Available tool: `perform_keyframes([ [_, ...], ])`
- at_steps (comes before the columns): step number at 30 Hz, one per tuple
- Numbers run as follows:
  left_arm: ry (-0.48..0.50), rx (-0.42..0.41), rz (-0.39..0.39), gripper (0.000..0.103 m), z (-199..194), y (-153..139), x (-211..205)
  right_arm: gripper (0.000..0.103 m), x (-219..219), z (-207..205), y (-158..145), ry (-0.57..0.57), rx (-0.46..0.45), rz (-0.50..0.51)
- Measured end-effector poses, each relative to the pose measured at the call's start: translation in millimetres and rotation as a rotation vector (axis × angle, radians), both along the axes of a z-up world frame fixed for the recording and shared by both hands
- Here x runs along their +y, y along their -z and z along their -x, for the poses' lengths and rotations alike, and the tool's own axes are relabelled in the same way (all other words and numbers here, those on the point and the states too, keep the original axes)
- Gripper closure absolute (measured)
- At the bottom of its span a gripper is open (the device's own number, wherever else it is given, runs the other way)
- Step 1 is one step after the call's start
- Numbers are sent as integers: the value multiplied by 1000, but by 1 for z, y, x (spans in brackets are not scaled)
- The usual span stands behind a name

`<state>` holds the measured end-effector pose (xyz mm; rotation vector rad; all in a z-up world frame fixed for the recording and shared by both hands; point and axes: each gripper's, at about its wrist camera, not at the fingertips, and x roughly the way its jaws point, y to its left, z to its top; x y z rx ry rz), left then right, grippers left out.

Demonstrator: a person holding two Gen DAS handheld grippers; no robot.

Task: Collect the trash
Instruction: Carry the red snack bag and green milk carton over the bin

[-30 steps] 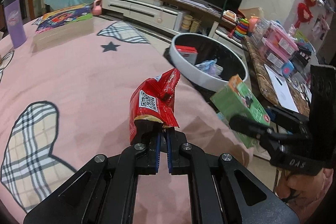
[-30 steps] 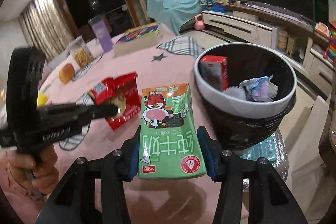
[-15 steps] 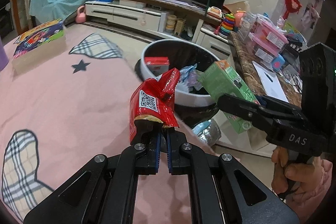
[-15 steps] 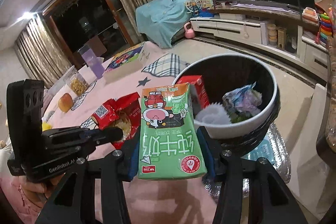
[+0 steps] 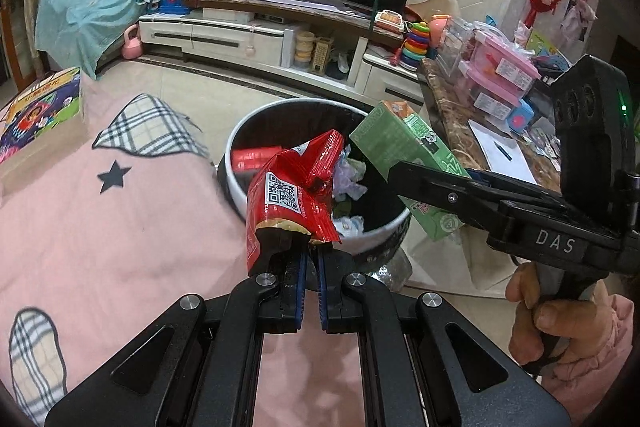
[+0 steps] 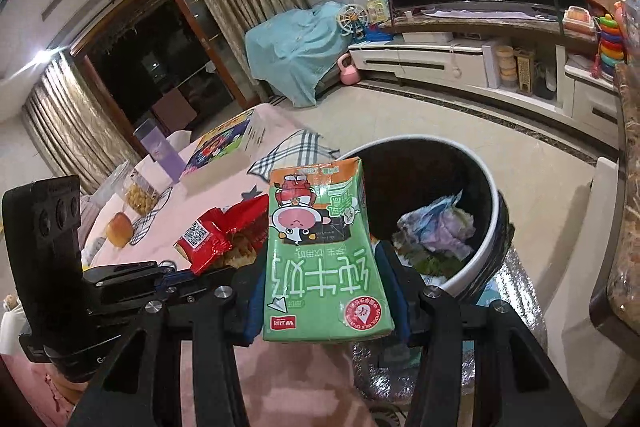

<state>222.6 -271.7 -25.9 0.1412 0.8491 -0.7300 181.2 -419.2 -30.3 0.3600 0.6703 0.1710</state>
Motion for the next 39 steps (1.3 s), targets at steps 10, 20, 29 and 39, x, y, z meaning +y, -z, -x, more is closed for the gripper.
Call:
perform_keyframes([
  [10,15,0,-22,99,-18,3,-21,53,-12,-21,2,29,16,7],
  [20,22,9,-27,99,-29,3,-34,53,-24,-34,8,51,42,1],
  [29,26,15,-52,99,-41,8,-48,53,-35,-40,11,64,63,-3],
  [39,15,34,-69,99,-52,14,-53,53,-40,-49,16,72,80,3],
])
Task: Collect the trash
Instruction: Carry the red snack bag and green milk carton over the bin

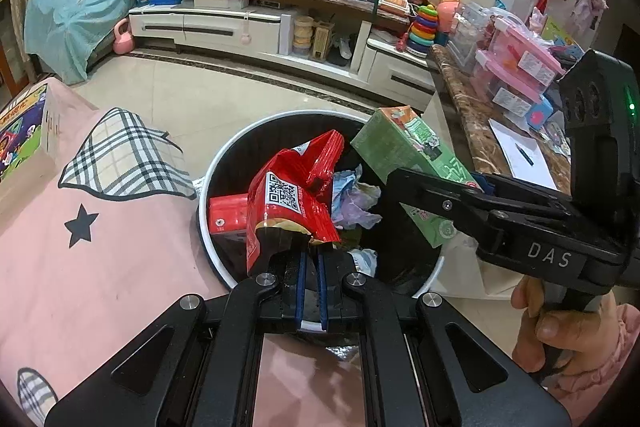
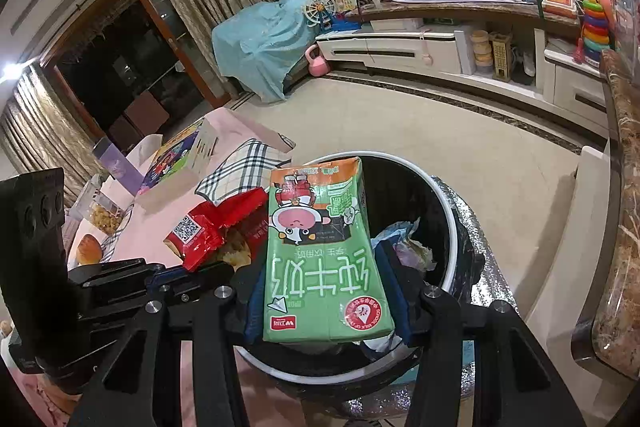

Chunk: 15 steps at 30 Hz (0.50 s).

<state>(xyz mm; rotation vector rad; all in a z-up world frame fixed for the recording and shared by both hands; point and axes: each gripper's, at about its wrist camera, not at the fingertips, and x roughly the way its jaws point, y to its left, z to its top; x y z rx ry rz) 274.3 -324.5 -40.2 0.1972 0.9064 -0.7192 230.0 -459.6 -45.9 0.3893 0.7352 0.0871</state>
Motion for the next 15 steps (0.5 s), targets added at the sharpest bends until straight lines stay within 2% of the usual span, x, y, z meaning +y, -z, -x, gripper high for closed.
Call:
perform_keyframes([
  [15,-6,16,-12,99,-7,5,-4,53,-2,-6,5,4,15,-14],
])
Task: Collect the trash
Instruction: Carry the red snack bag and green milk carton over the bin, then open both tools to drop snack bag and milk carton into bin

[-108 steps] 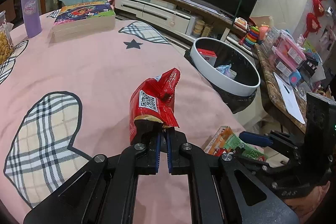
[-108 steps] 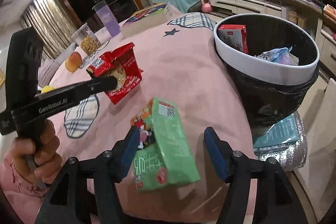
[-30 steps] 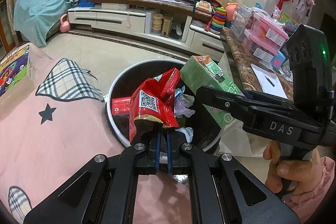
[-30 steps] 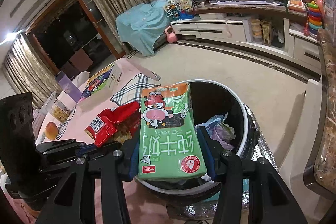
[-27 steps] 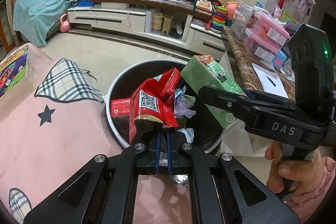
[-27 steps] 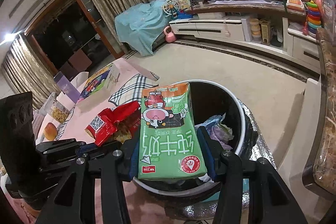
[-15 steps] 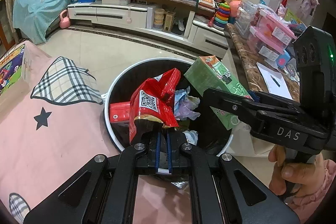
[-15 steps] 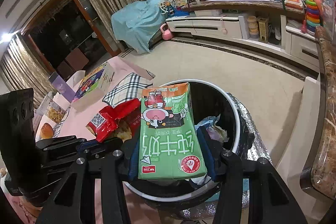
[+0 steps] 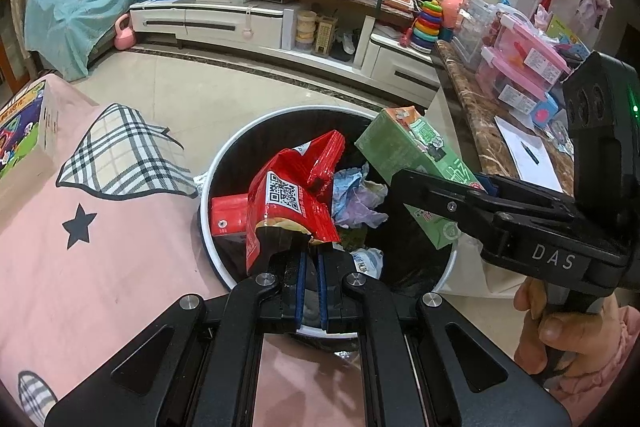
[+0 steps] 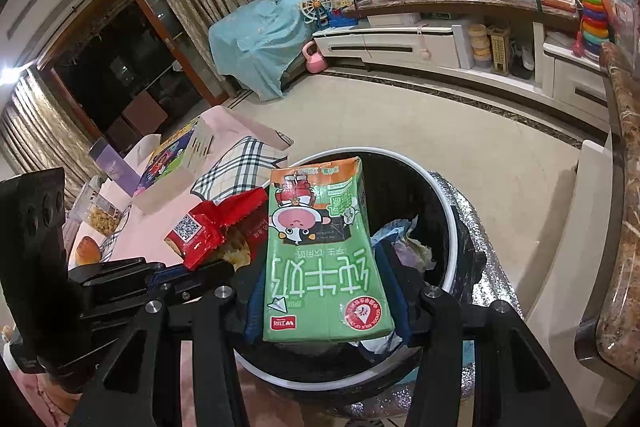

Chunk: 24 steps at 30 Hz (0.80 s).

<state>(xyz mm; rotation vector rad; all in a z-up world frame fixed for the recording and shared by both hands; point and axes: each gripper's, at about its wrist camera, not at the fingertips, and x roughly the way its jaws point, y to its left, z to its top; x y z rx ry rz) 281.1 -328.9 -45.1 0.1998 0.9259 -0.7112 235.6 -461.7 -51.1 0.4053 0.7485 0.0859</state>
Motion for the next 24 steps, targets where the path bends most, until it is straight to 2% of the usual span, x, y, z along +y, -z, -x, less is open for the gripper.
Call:
perform_keyframes([
  [7,4,-6,-5,99,-4,1,1,52,-1,-4,2,-3,12,-11],
  [9,8,-10,-9,96,-4,1,0,51,-3,-5,4,-1,18,-22],
  [10,9,-9,-7,94,-4,0,0,50,-4,-5,4,1,19,-26],
  [12,3,-14,-3,74,-3,-1,2,50,-7,-5,3,10,19,-27],
  [13,-2,-19,-2,70,-3,-2,3,50,-9,-5,2,11,16,-30],
  [16,-6,-37,10,69,1,-7,11,50,-9,0,-1,16,8,-37],
  [21,-47,-62,51,53,17,-13,39,49,-3,19,-6,45,-16,-49],
  [23,-71,-64,77,50,28,-12,57,43,3,28,-8,54,-31,-49],
  [24,-84,-66,89,49,34,-12,66,35,8,35,-9,62,-39,-44],
])
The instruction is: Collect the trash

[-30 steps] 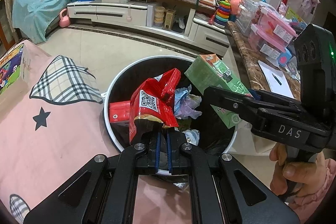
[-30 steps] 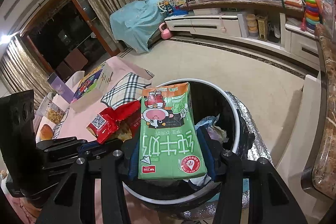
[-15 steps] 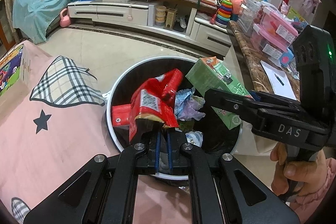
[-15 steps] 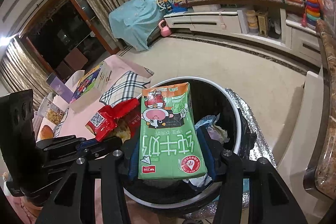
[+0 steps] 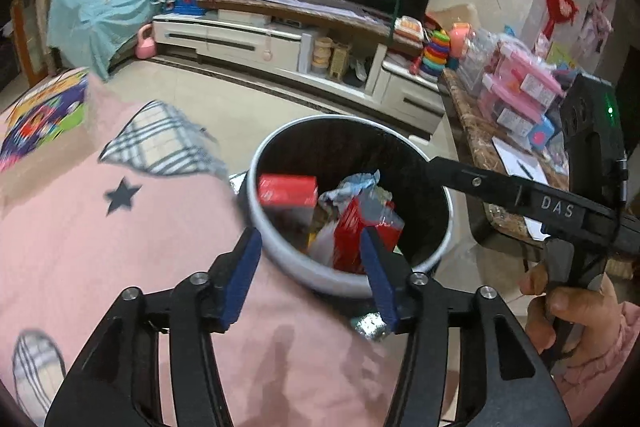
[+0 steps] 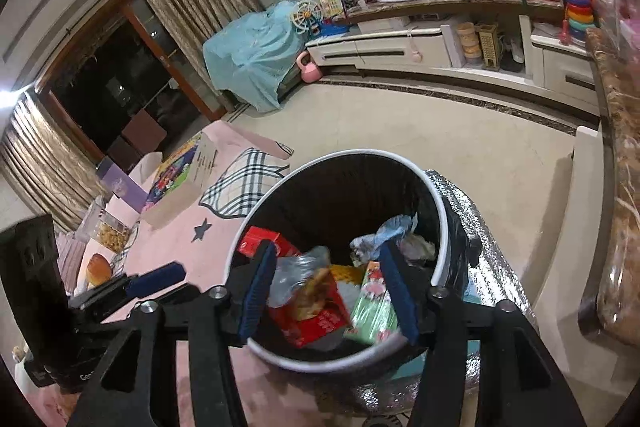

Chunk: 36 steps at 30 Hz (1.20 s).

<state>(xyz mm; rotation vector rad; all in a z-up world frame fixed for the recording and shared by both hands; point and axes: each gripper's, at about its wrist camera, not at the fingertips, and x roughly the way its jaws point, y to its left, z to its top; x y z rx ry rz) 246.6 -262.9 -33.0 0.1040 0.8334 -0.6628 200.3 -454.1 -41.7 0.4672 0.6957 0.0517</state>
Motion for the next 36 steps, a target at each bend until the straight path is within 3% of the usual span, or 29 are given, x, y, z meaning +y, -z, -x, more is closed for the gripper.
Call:
perform_keyframes([
  [1,-18,0,13,48,8,1,11,26,1,4,-1,7,-5,2],
  [6,-89,-33,57,37,45,1,52,22,24,39,-4,30,-49,-17],
  [10,-158,-72,87,32,72,-2,86,10,46,66,-5,34,-81,-34],
  [19,-259,-212,112,25,125,-21,130,10,99,116,-22,41,-165,72],
  [21,-293,-273,113,9,141,-27,138,6,106,133,-35,76,-229,124],
  [23,-362,-361,115,0,158,-33,149,0,115,150,-42,134,-298,197],
  [26,-409,-434,118,0,172,-34,160,0,129,170,-44,200,-377,306],
  [29,-438,-479,100,0,179,-32,162,0,137,176,-41,211,-423,354],
  [36,-464,-515,87,0,185,-30,166,0,146,175,-36,216,-429,398],
])
